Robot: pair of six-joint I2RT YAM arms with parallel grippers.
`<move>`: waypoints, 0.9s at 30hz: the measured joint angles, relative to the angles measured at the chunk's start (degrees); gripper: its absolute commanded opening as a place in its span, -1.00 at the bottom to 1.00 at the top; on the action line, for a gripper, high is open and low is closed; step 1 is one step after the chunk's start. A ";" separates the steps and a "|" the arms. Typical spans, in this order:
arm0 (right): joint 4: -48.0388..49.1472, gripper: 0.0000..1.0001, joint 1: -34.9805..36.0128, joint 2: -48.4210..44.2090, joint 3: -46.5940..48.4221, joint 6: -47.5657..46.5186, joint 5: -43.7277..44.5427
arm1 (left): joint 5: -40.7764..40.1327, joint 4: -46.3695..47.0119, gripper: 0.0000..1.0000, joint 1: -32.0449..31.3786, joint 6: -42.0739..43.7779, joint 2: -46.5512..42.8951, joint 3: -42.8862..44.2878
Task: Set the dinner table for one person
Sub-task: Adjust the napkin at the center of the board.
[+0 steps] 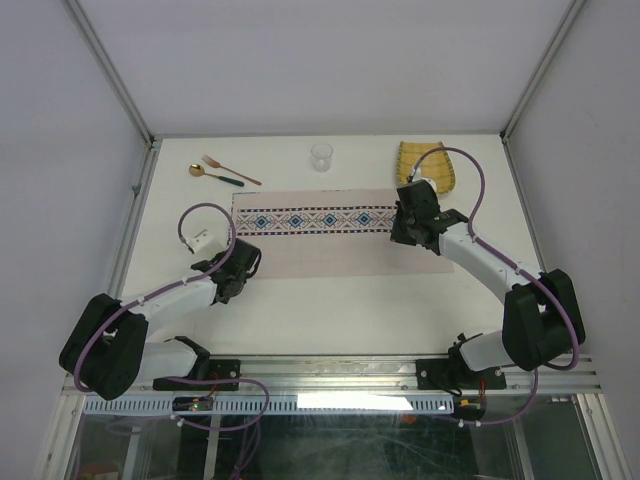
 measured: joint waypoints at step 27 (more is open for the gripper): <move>-0.24 -1.00 0.00 0.81 0.00 -0.26 0.85 | -1.86 0.72 -1.00 0.00 1.77 3.30 1.79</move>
